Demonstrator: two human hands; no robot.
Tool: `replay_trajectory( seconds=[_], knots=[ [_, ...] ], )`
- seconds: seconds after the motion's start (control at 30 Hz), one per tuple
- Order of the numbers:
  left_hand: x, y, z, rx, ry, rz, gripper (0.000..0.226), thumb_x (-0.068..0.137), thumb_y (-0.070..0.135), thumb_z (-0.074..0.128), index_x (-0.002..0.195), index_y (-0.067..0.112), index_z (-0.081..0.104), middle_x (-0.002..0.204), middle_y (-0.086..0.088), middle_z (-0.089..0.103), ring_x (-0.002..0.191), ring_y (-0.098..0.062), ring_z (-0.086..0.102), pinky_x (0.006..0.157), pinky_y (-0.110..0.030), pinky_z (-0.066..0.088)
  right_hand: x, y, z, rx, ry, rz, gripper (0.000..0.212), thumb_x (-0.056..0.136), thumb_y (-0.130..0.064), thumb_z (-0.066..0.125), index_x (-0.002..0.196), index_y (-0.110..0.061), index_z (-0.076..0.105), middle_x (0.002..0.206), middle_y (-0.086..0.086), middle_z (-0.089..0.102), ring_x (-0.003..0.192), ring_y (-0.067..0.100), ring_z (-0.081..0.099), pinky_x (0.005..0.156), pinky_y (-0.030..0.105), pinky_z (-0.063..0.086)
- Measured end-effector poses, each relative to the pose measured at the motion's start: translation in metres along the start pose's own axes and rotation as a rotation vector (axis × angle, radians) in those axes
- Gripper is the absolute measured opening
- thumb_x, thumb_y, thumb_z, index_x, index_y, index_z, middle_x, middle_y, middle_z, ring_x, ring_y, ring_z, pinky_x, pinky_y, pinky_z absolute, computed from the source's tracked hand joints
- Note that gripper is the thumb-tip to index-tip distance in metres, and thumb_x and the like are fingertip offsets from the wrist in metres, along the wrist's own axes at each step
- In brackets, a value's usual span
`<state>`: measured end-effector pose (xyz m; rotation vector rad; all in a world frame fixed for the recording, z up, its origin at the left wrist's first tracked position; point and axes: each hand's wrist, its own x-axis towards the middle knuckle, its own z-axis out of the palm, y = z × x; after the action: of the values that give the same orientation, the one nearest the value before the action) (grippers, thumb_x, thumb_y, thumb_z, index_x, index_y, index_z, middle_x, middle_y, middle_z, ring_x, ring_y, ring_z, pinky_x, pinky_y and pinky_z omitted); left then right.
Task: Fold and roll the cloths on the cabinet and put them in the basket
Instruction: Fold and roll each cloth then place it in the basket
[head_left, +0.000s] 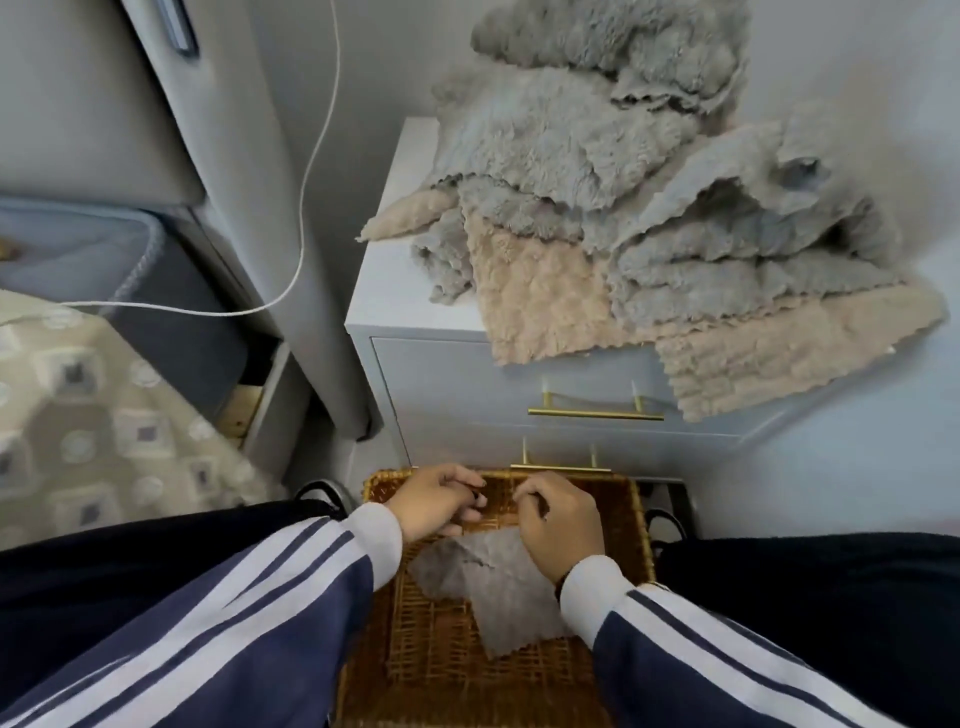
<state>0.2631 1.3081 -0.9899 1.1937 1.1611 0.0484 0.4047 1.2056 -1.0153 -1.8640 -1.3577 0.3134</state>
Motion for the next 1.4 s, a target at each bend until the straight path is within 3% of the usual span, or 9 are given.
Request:
replay_trajectory(
  seconds=[0.23,0.33,0.43,0.6,0.73,0.9,1.13,1.23,1.4],
  knots=[
    [0.069,-0.083,0.011,0.316,-0.010,-0.070,0.022,0.091,-0.001,0.049,0.103,0.009,0.065,0.101,-0.003,0.061,0.100,-0.020,0.057,0.094,-0.029,0.041,-0.027,0.065,0.033,-0.236,-0.543,0.486,0.020,0.089,-0.013,0.047,0.097,-0.017,0.065,0.102,0.004,0.065,0.097,0.023,0.061,0.080,0.029,0.049],
    [0.083,-0.108,0.014,0.494,-0.111,-0.032,0.020,0.095,-0.004,0.044,0.095,0.003,0.063,0.100,-0.014,0.060,0.096,-0.025,0.059,0.089,-0.027,0.045,-0.029,0.081,0.049,-0.329,-0.774,0.603,0.027,0.095,-0.020,0.044,0.116,-0.020,0.061,0.117,0.005,0.062,0.107,0.024,0.058,0.089,0.031,0.048],
    [0.097,-0.129,0.018,0.730,-0.132,-0.115,0.030,0.094,0.016,0.051,0.121,0.007,0.061,0.129,-0.016,0.054,0.119,-0.031,0.050,0.101,-0.036,0.039,-0.034,0.097,0.066,-0.400,-0.936,0.648,0.037,0.096,-0.020,0.048,0.132,-0.013,0.050,0.135,0.012,0.050,0.124,0.028,0.048,0.101,0.033,0.038],
    [0.105,-0.137,0.012,1.015,-0.225,-0.161,0.042,0.095,0.028,0.045,0.136,0.015,0.047,0.141,-0.009,0.043,0.127,-0.027,0.042,0.107,-0.032,0.032,-0.038,0.113,0.081,-0.437,-1.022,0.726,0.039,0.098,-0.027,0.038,0.135,-0.020,0.048,0.138,0.006,0.047,0.123,0.026,0.046,0.105,0.036,0.038],
    [0.109,-0.112,0.006,0.957,-0.197,-0.125,0.024,0.092,0.021,0.053,0.112,0.011,0.064,0.114,-0.007,0.062,0.103,-0.022,0.058,0.089,-0.026,0.044,-0.016,0.103,0.078,-0.458,-0.975,0.688,0.039,0.094,-0.027,0.044,0.131,-0.020,0.049,0.135,0.007,0.048,0.118,0.026,0.049,0.100,0.038,0.042],
    [0.094,-0.063,0.009,1.024,-0.137,0.029,0.017,0.089,0.017,0.054,0.096,0.010,0.068,0.095,-0.004,0.066,0.085,-0.018,0.061,0.072,-0.025,0.045,0.014,0.067,0.073,-0.265,-0.836,0.602,0.074,0.086,-0.028,0.062,0.148,-0.024,0.022,0.152,0.008,0.020,0.136,0.033,0.029,0.109,0.041,0.033],
    [0.049,0.014,-0.002,1.164,-0.085,0.176,0.026,0.090,0.023,0.052,0.102,0.013,0.073,0.108,-0.003,0.070,0.102,-0.024,0.063,0.090,-0.031,0.048,0.058,0.006,0.059,-0.344,-0.978,0.423,0.022,0.089,-0.024,0.059,0.109,-0.015,0.062,0.120,0.009,0.058,0.117,0.033,0.052,0.096,0.037,0.045],
    [0.027,0.043,-0.012,1.129,-0.101,0.216,0.020,0.087,0.020,0.059,0.099,0.019,0.075,0.106,0.004,0.071,0.099,-0.017,0.063,0.087,-0.025,0.047,0.065,-0.018,0.036,-0.341,-1.050,0.364,0.007,0.090,-0.022,0.058,0.087,-0.016,0.060,0.102,0.007,0.060,0.109,0.031,0.058,0.089,0.034,0.048],
    [-0.026,0.093,-0.018,1.214,-0.222,0.226,0.026,0.075,0.015,0.074,0.100,0.018,0.067,0.093,0.005,0.060,0.085,-0.013,0.056,0.075,-0.021,0.044,0.080,-0.062,-0.015,-0.316,-1.156,0.284,0.011,0.088,-0.020,0.059,0.093,-0.011,0.056,0.087,0.008,0.055,0.078,0.022,0.053,0.062,0.027,0.043]
  ],
)
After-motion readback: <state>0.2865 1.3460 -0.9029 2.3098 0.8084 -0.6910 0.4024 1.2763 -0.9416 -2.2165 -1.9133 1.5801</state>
